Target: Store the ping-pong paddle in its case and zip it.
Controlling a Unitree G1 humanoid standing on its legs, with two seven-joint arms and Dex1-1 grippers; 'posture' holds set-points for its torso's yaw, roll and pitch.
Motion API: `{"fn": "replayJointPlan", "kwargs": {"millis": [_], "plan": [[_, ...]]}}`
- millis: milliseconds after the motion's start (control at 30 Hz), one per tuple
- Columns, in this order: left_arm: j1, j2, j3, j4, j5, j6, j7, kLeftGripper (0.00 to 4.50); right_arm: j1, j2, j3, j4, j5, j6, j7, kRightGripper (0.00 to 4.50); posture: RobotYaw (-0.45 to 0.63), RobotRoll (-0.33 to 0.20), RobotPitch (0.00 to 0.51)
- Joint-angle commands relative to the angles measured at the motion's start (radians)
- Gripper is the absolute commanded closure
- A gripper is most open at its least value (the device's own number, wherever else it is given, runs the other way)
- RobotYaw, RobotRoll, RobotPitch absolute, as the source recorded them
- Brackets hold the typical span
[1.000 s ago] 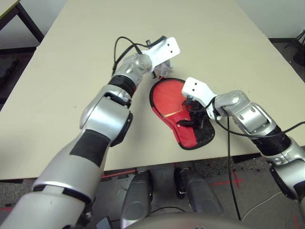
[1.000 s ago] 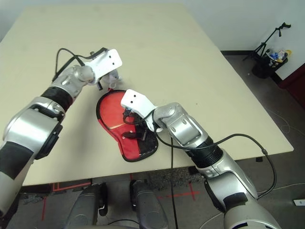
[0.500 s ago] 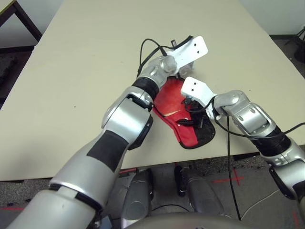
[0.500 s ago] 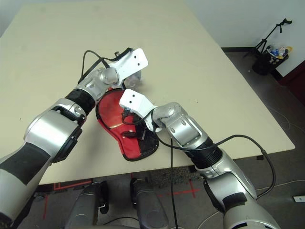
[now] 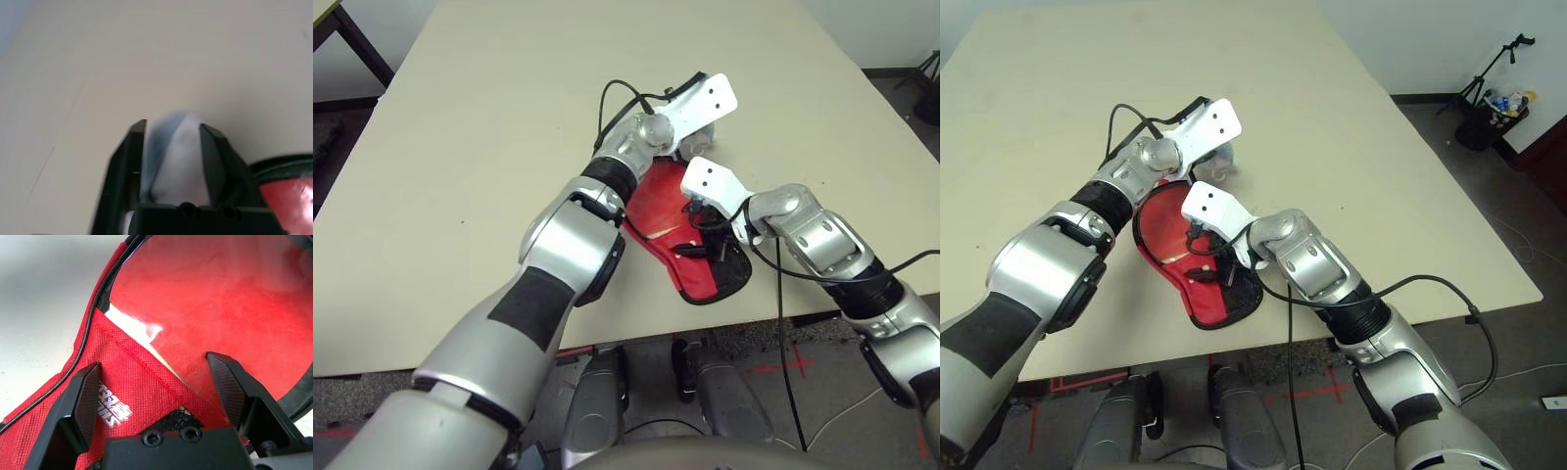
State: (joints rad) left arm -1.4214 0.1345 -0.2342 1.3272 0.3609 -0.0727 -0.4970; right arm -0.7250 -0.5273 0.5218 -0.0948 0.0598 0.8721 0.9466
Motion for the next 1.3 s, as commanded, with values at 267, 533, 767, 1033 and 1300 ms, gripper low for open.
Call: {"fn": "replayJointPlan", "kwargs": {"millis": [267,533,767,1033,1300], "plan": [[-0.038,0.151,0.086,-0.096,-0.11,0.026,-0.23,0.01,0.05,0.021,0.069,0.143,-0.027,0.012,0.006,0.0,0.1,0.0,0.213],[0.055,0.178,0.063,-0.245,-0.143,0.104,-0.422,0.01,0.045,0.027,0.06,0.176,-0.037,-0.009,0.003,0.0,0.1,0.0,0.204],[0.262,0.178,-0.001,-0.441,-0.129,0.234,-0.496,0.01,0.04,0.03,0.047,0.194,-0.041,-0.017,-0.003,0.0,0.09,0.0,0.203],[0.4,0.196,-0.016,-0.581,-0.151,0.35,-0.511,0.01,0.045,0.033,0.038,0.205,-0.048,-0.019,-0.008,0.0,0.08,0.0,0.21],[0.511,0.199,-0.025,-0.698,-0.182,0.477,-0.509,0.01,0.028,0.039,0.019,0.23,-0.055,-0.025,-0.008,0.0,0.08,0.0,0.209]]}}
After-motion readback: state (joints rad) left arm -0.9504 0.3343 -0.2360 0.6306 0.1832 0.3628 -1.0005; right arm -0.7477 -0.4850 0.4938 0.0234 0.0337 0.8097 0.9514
